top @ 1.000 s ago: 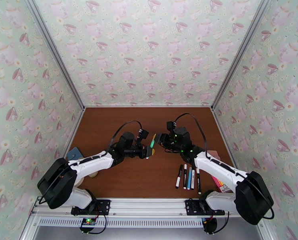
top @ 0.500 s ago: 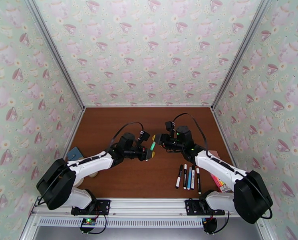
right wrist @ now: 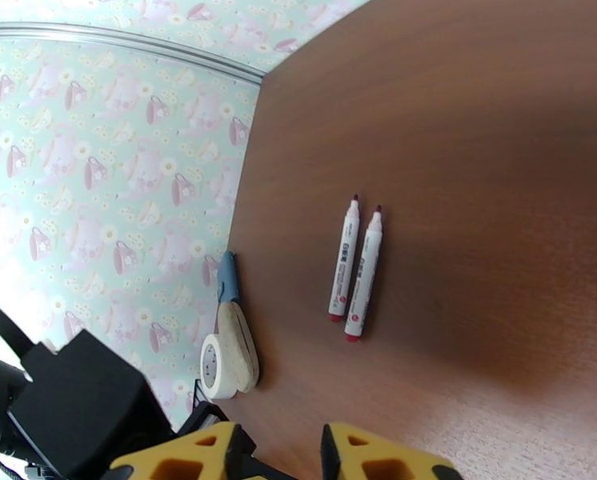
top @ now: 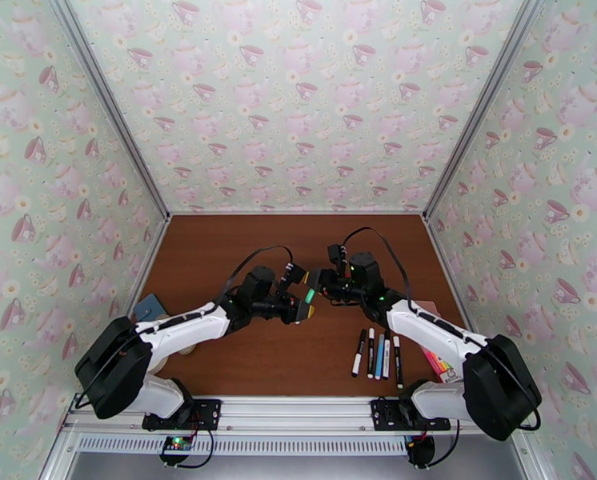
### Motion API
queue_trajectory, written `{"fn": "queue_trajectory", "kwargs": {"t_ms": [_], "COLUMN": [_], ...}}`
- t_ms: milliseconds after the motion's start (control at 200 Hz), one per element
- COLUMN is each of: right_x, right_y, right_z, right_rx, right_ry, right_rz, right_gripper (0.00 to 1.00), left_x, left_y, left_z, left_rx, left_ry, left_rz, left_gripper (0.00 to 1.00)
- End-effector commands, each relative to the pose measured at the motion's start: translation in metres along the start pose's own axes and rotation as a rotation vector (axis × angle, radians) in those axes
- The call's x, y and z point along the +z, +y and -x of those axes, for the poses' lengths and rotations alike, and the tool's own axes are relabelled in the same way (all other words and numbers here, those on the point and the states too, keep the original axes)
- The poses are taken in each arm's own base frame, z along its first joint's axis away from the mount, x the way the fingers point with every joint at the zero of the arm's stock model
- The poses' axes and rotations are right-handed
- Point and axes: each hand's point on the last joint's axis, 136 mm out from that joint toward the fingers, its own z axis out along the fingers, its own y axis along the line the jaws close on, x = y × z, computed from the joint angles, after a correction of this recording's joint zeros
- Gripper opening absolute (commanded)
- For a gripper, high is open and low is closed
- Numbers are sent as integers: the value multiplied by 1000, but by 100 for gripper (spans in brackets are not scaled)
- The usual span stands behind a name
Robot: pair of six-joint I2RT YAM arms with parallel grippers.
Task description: Open the pen caps
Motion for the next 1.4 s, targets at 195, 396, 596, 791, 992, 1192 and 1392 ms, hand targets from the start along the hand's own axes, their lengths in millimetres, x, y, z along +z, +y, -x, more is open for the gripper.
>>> {"fn": "queue_trajectory", "kwargs": {"t_ms": [195, 396, 596, 791, 992, 1192, 1392], "right_x": [-6, -6, -6, -4, -2, -4, -4], "right_y": [18, 19, 19, 20, 19, 21, 25], "right_z": [11, 13, 13, 11, 7, 7, 8], "right_rx": [-43, -45, -44, -42, -39, -41, -36], "right_ry": [-51, -55, -51, -32, -13, -11, -10], "right_rz": [42, 40, 36, 42, 45, 52, 63], "right_gripper": [30, 29, 28, 25, 24, 20, 12], "left_x": [1, 1, -2, -1, 0, 0, 1], "left_y": [-4, -2, -1, 2, 1, 4, 5], "left_z": [11, 6, 4, 4, 7, 6, 6], "left_rx": [35, 43, 52, 47, 43, 38, 36], "left_ry": [-22, -2, 3, -2, -12, -11, -11], "left_rz": [24, 32, 44, 53, 50, 62, 66], "left_gripper": [0, 0, 0, 0, 0, 0, 0]}}
